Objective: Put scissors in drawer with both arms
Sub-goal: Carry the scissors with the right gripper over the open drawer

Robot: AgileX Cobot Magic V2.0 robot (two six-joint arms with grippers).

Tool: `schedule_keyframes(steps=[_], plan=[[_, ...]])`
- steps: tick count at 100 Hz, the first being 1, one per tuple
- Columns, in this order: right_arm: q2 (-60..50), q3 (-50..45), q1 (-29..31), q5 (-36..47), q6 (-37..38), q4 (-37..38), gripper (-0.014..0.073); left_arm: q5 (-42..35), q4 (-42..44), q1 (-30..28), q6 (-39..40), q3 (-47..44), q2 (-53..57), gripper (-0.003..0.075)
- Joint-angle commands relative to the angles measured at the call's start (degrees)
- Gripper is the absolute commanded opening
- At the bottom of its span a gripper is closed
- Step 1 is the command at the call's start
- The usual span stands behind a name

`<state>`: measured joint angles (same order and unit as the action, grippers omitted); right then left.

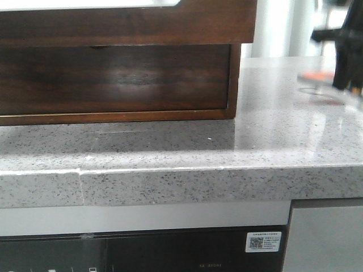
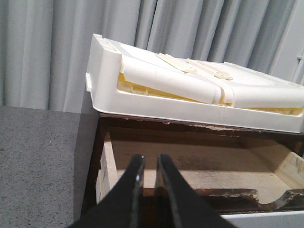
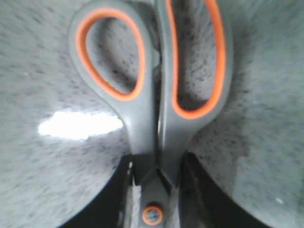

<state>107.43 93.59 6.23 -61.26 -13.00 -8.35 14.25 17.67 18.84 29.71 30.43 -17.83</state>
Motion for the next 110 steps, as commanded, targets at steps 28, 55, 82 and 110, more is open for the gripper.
schedule_keyframes(steps=[28, 55, 82, 110], plan=[[-15.8, 11.0, -2.7, -3.0, -6.3, -3.7, -0.0124, 1.9, -5.1, 0.2, 0.0, 2.1, -0.6, 0.0004], [-17.0, 26.3, -12.2, -11.7, -8.0, -3.7, -0.0124, 3.8, -9.1, 0.2, -2.1, 2.1, -0.6, 0.0004], [-17.4, 34.8, -20.7, -13.0, -8.4, -3.7, -0.0124, 3.9, -12.1, 0.2, -6.2, 2.1, -0.6, 0.0004], [-17.2, 34.8, -31.7, -13.0, -18.6, -4.8, -0.0124, 4.8, -12.1, 0.2, -7.5, 2.1, -0.6, 0.0004]])
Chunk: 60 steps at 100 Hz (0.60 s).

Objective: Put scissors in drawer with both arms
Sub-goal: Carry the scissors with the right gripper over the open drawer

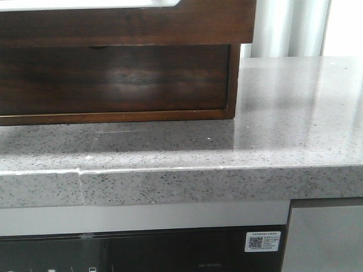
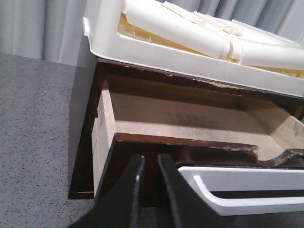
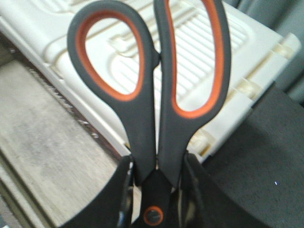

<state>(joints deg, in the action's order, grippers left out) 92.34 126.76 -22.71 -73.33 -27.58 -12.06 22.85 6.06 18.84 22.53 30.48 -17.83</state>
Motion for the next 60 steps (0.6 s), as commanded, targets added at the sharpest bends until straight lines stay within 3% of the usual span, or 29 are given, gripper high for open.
schedule_keyframes(steps=[1, 38, 60], plan=[[-2.1, 1.6, -3.4, -0.9, -4.3, -1.1, -0.0124, -3.8, -0.5, 0.2, -0.3, 2.1, -0.6, 0.0004], [2.7, 1.6, -12.9, -0.9, -13.1, -1.1, -0.0124, -3.3, -0.5, 0.2, -0.3, 2.1, -0.6, 0.0004], [6.4, 1.6, -13.1, -0.9, -14.4, -0.3, -0.0124, -1.1, -0.5, 0.2, -8.6, 2.1, -0.6, 0.0004]])
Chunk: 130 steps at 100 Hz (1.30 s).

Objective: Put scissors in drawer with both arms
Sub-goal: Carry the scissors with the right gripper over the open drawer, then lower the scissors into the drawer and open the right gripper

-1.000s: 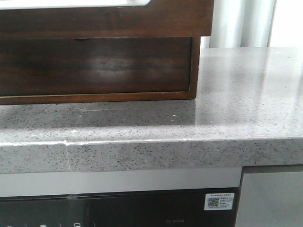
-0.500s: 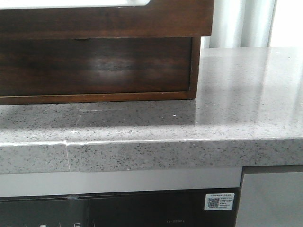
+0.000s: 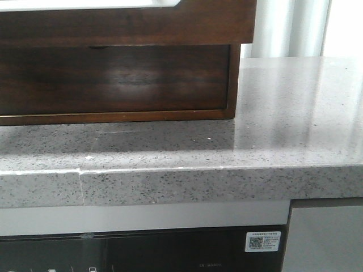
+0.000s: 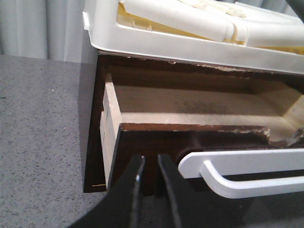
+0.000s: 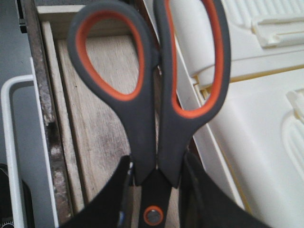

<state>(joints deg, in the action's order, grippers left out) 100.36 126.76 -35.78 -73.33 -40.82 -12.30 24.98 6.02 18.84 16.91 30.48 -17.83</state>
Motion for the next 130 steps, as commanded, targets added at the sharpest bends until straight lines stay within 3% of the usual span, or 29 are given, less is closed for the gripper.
schedule_keyframes(steps=[1, 23, 54, 130], plan=[[-1.6, 1.6, 0.0, -0.9, -1.2, -0.1, -0.0124, -3.1, -0.5, 0.2, -3.2, 2.1, -0.6, 0.0004], [0.3, 1.6, 0.0, -0.9, -2.4, -0.1, -0.0124, -1.9, -3.1, 0.2, -9.8, 2.1, -0.6, 0.0004], [2.5, 1.6, -1.9, -0.9, -7.6, -0.2, -0.0124, -1.8, -3.1, 0.2, -9.8, 2.1, -0.6, 0.0004], [8.0, 0.8, -3.5, -0.9, -8.0, -0.4, -0.0123, -1.8, -3.1, 0.2, -9.8, 2.1, -0.6, 0.0004]])
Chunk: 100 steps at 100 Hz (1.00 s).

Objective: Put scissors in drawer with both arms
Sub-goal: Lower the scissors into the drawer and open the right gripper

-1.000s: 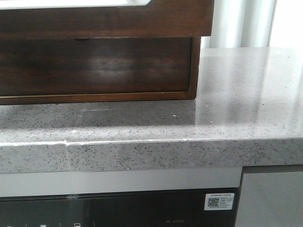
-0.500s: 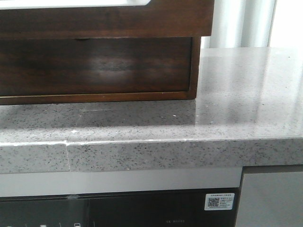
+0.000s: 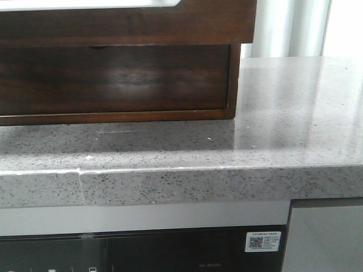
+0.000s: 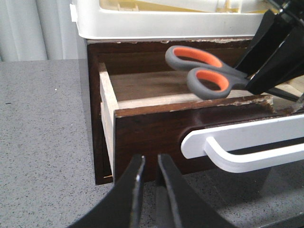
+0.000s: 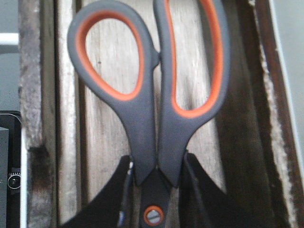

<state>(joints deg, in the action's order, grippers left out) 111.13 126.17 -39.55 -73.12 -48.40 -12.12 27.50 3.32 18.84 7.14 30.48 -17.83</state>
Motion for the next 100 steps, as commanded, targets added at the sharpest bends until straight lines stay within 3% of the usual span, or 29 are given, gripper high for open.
schedule_keyframes(steps=[1, 12, 29, 39, 77, 84, 100], plan=[[-2.7, 1.4, 0.2, -1.1, -0.4, -0.6, -0.0123, -4.4, -0.4, 0.2, 0.0, 2.1, -0.6, 0.0004], [-2.7, 1.4, 0.2, -1.1, -0.4, -0.6, -0.0087, -4.4, -0.4, 0.2, 0.0, 2.1, -0.6, 0.0004], [-2.7, 1.4, 0.2, -1.1, -0.4, -0.6, 0.0174, -4.4, -0.4, 0.2, 0.0, 2.1, -0.6, 0.0004], [-2.7, 1.4, 0.4, -1.1, -0.4, -0.6, 0.0241, -4.4, -0.4, 0.2, 0.0, 2.1, -0.6, 0.0004], [-4.6, 1.5, 0.5, -1.0, 0.3, 2.6, 0.0226, -4.3, -0.4, 0.2, 0.0, 2.1, -0.6, 0.0004], [-6.7, 1.5, 0.5, -0.4, 0.7, 3.3, 0.0163, -4.3, -0.4, 0.2, 0.0, 2.1, -0.6, 0.0004], [-13.2, 1.5, 0.5, 1.8, 4.0, 3.3, -0.0074, -4.3, -0.4, 0.2, 0.0, 2.1, -0.6, 0.0004]])
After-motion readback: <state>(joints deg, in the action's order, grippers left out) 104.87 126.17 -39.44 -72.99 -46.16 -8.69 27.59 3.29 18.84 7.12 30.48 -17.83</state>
